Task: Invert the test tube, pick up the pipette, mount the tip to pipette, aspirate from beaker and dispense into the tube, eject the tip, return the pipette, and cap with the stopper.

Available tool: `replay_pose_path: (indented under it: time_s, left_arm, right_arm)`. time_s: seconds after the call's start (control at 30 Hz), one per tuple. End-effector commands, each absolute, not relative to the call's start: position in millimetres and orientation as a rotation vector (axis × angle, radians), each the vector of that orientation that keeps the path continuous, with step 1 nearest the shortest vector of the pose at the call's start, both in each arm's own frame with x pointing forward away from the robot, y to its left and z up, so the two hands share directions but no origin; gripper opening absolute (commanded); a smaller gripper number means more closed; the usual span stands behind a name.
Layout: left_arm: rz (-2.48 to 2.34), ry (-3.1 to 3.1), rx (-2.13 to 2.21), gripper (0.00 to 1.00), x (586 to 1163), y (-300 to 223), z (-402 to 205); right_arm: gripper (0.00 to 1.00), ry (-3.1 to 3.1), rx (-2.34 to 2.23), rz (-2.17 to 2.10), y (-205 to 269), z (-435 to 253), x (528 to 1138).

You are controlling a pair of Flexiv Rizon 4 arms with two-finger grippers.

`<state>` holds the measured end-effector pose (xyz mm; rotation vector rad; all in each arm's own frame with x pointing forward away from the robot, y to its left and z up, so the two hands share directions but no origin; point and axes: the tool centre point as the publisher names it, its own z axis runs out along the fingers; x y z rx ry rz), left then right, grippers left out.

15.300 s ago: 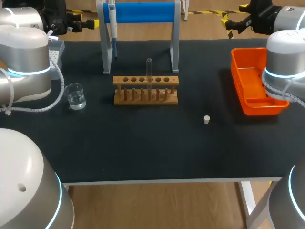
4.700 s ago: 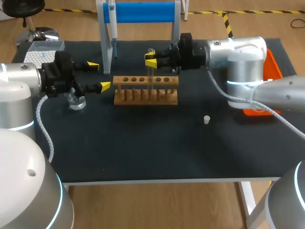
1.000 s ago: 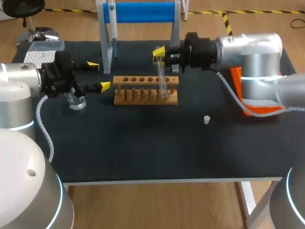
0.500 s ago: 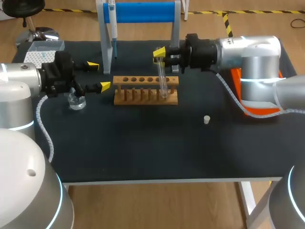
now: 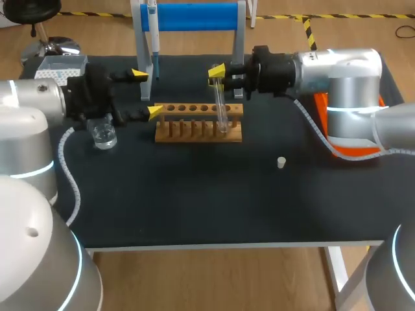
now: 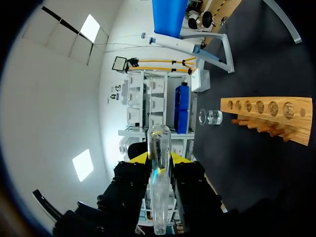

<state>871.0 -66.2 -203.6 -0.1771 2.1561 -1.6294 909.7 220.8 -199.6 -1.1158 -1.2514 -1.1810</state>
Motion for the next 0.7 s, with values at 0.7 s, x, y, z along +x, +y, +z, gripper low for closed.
replay_pose_path:
  time_s: [0.7]
  left_arm:
    - [-1.12, 1.468, 0.622, 1.0, 845, -93, -184]
  right_arm:
    - [0.0, -1.254, -1.116, -1.179, 220, -199, 910]
